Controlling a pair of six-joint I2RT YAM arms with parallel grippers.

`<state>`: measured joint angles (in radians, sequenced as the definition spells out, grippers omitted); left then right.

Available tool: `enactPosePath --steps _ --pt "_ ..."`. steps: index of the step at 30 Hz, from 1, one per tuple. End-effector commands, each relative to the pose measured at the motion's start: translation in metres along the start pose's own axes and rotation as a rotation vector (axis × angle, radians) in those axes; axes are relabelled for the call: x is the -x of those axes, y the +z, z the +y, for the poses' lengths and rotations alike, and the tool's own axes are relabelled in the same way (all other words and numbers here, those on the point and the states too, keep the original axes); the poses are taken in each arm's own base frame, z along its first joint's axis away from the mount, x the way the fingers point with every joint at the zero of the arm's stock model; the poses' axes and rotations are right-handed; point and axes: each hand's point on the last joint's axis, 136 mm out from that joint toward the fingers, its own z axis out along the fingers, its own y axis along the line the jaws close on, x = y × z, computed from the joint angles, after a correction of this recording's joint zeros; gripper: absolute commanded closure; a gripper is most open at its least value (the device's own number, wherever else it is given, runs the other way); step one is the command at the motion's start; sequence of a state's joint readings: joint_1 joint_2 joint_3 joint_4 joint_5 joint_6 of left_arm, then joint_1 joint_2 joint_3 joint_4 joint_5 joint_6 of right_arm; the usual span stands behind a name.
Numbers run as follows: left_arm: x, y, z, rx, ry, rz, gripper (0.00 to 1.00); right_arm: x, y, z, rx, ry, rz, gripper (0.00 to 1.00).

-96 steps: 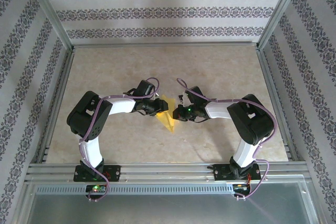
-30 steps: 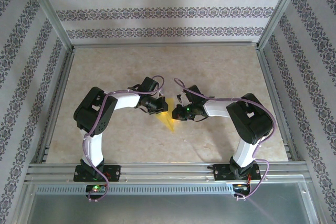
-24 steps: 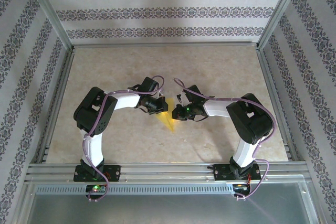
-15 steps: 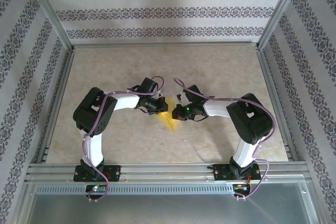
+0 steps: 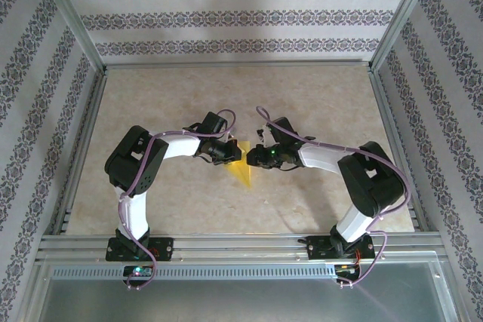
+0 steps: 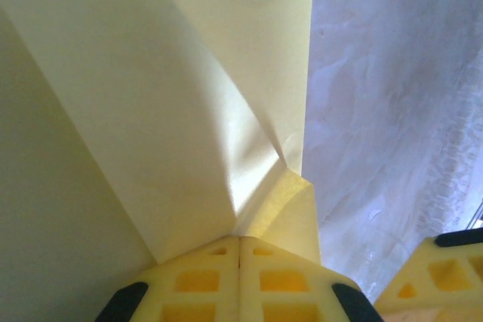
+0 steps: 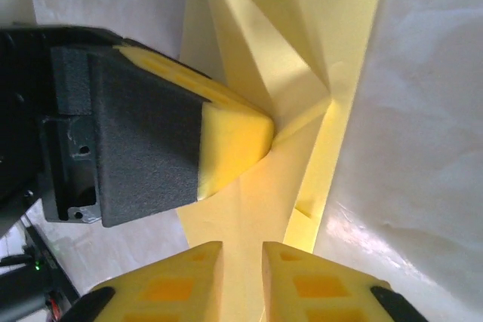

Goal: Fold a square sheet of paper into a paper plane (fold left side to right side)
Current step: Fourth fold the wing at the center of the table.

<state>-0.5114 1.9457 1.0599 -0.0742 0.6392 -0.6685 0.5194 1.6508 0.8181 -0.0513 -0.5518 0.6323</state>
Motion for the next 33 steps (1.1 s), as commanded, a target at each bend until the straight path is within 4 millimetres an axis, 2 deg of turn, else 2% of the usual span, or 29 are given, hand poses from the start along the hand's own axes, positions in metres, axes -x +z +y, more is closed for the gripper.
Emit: enactPosePath --steps 1,4,7,11,15,19,24,33 --pt "-0.025 0.009 0.037 0.129 -0.056 0.058 0.95 0.0 -0.015 -0.004 -0.036 0.006 -0.018 0.74" --pt "-0.025 0.009 0.037 0.129 -0.055 0.058 0.95 -0.002 -0.023 0.003 -0.012 -0.003 -0.021 0.77" --pt "-0.025 0.008 0.037 0.131 -0.056 0.058 0.96 -0.011 -0.026 0.017 0.068 0.015 0.013 0.86" --pt "-0.025 0.008 0.037 0.13 -0.054 0.056 0.96 -0.031 -0.019 0.029 0.14 0.044 0.082 0.97" --pt "-0.025 0.008 0.036 0.129 -0.053 0.056 0.96 -0.042 -0.008 0.035 0.177 0.065 0.113 0.99" --pt "-0.025 0.008 0.036 0.129 -0.053 0.057 0.96 -0.049 0.004 0.034 0.168 0.07 0.146 0.99" --pt "-0.025 0.008 0.036 0.128 -0.053 0.056 0.96 -0.055 0.014 0.023 0.14 0.088 0.161 0.99" --pt "-0.024 0.008 0.036 0.129 -0.054 0.055 0.96 -0.067 0.022 0.013 0.115 0.099 0.194 1.0"
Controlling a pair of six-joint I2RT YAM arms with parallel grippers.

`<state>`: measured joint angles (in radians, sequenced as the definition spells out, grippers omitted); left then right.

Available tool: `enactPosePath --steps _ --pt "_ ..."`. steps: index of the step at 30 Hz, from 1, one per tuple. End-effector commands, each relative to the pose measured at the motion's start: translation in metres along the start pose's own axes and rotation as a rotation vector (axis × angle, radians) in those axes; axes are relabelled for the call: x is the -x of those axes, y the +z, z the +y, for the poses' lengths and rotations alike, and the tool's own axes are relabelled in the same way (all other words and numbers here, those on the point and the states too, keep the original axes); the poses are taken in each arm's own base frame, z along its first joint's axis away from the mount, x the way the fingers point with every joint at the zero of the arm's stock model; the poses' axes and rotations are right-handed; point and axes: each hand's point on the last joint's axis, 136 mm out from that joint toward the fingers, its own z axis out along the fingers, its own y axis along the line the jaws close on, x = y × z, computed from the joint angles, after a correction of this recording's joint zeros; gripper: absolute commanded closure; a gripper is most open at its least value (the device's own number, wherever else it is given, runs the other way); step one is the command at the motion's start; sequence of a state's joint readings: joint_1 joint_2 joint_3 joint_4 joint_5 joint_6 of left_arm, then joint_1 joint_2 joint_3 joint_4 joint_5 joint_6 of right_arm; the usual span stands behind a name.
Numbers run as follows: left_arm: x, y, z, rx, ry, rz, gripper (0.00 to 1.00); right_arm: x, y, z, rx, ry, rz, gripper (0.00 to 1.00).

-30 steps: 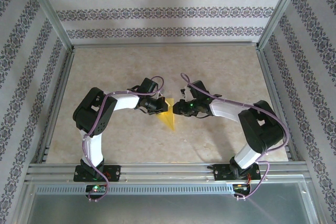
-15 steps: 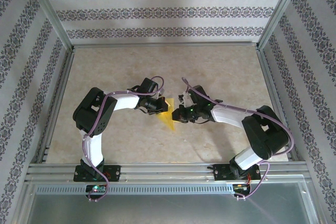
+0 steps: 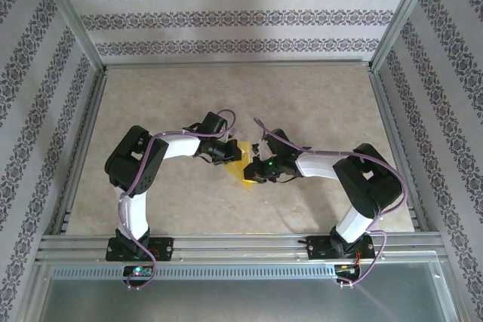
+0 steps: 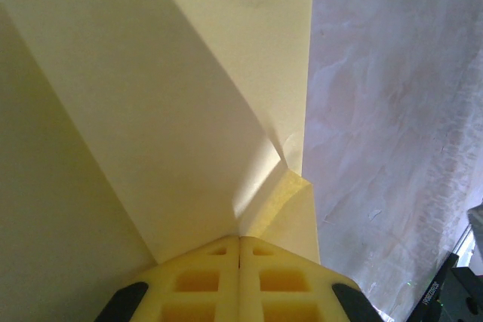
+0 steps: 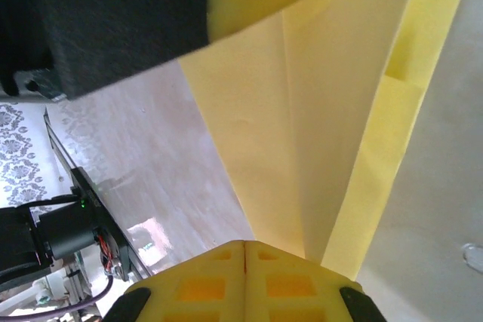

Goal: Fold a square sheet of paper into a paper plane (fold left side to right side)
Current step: Fourth fold the wing at the center of the table.

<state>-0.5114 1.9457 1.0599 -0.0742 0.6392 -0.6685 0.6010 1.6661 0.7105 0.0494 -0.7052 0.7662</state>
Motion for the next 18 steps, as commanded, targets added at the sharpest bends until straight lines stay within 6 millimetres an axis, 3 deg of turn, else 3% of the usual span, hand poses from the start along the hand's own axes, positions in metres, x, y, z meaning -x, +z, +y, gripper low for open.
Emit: enactPosePath --steps 1,18 --pt "-0.024 0.008 0.036 0.129 -0.054 0.055 0.96 -0.008 0.005 -0.004 -0.003 0.012 0.021 1.0" --pt "-0.024 0.008 0.037 0.132 -0.055 0.057 0.96 -0.018 0.006 -0.012 -0.033 0.014 0.033 1.0"
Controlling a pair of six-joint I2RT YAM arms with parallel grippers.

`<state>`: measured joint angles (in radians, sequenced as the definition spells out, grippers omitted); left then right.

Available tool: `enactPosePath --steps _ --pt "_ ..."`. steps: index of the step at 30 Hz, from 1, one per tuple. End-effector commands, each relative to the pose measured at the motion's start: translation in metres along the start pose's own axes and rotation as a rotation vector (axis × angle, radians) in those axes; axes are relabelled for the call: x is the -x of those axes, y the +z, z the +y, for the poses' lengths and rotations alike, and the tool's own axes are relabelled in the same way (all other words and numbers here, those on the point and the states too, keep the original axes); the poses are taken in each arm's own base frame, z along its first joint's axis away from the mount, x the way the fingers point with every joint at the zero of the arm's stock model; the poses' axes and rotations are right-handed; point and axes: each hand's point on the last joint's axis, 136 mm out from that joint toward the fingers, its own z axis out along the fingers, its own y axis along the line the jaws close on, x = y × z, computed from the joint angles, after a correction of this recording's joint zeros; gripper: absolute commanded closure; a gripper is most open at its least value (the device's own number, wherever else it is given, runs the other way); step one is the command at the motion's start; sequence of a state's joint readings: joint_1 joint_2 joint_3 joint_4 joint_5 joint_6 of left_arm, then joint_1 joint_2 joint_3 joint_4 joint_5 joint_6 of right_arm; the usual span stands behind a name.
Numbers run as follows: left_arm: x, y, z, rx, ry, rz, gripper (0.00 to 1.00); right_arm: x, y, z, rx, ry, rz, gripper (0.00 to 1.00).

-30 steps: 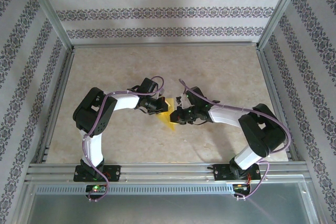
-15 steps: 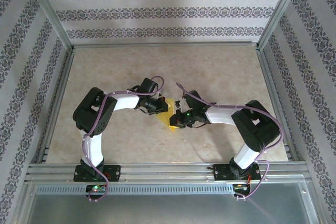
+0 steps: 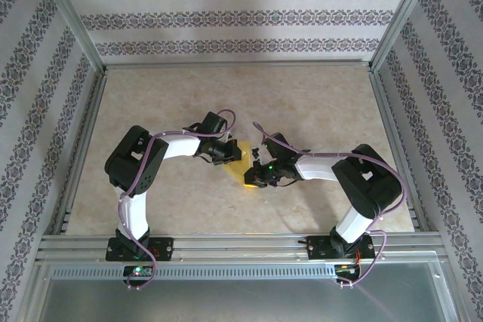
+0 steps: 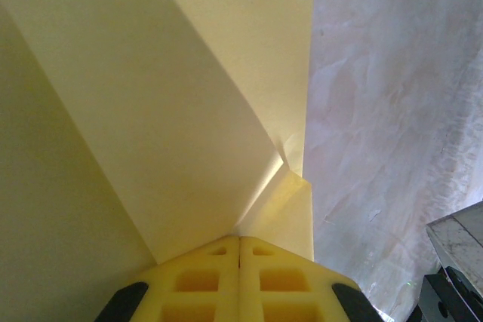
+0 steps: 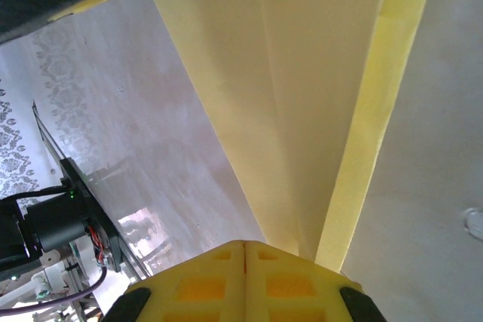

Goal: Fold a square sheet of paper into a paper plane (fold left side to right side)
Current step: Fourth fold the wing at the center of the table.

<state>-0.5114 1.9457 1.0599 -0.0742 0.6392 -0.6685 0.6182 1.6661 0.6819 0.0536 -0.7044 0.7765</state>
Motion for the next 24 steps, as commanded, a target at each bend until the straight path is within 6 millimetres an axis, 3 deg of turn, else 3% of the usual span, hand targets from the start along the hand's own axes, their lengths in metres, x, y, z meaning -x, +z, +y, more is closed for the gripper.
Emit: enactPosePath --steps 1,24 --pt "-0.025 0.008 0.037 0.133 -0.056 0.058 0.96 -0.005 0.002 -0.007 -0.025 -0.001 0.007 1.0" --pt "-0.025 0.009 0.037 0.134 -0.057 0.061 0.96 -0.01 0.007 -0.017 -0.056 0.006 0.03 1.0"
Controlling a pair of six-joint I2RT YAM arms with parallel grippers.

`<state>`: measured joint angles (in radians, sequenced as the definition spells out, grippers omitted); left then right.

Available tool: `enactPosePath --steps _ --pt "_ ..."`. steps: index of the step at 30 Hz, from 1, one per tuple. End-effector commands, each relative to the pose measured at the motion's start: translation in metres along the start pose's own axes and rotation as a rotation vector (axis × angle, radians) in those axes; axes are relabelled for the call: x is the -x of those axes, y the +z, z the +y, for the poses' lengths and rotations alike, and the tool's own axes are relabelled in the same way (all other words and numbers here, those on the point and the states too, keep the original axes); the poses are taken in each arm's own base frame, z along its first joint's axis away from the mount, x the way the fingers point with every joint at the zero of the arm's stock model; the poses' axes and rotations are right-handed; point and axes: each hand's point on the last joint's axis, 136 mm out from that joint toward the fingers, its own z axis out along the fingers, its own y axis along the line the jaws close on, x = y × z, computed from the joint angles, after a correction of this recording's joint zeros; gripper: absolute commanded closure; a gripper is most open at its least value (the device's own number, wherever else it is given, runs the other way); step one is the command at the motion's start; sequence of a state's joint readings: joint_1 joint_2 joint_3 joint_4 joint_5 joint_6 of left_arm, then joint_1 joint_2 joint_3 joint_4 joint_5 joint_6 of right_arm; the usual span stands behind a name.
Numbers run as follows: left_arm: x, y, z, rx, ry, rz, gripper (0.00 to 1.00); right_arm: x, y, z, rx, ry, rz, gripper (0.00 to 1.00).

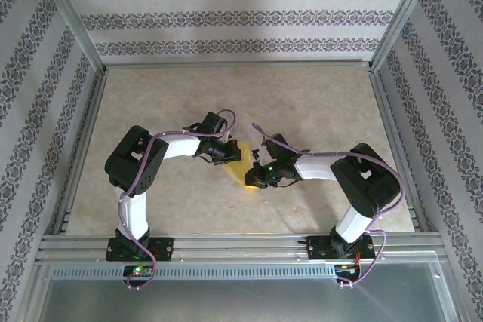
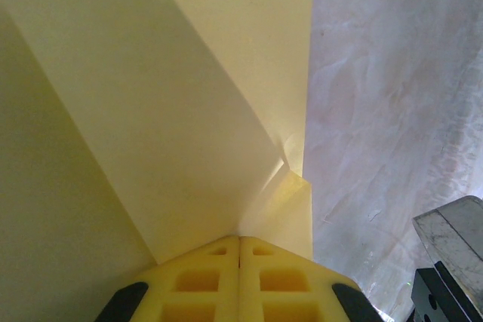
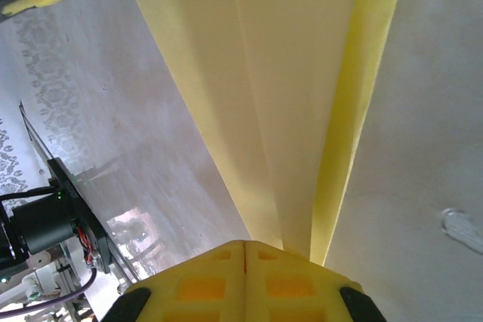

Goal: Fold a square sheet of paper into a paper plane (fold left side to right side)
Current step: Fourth fold the wing at the center of the table.

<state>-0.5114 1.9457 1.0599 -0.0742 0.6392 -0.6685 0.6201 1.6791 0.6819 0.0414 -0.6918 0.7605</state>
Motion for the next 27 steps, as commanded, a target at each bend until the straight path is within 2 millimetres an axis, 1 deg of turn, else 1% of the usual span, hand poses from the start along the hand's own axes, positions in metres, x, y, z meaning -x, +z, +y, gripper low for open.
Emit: enactPosePath --steps 1,13,27 --pt "-0.0248 0.0086 0.0376 0.135 -0.057 0.06 0.96 -0.0081 0.005 -0.0102 -0.035 0.007 0.023 1.0" --pt "-0.0249 0.0086 0.0374 0.135 -0.057 0.061 0.96 -0.0089 0.0077 -0.0132 -0.045 0.009 0.03 1.0" --pt "-0.0246 0.0085 0.0371 0.137 -0.055 0.061 0.96 -0.0096 0.009 -0.0117 -0.041 0.004 0.035 1.0"
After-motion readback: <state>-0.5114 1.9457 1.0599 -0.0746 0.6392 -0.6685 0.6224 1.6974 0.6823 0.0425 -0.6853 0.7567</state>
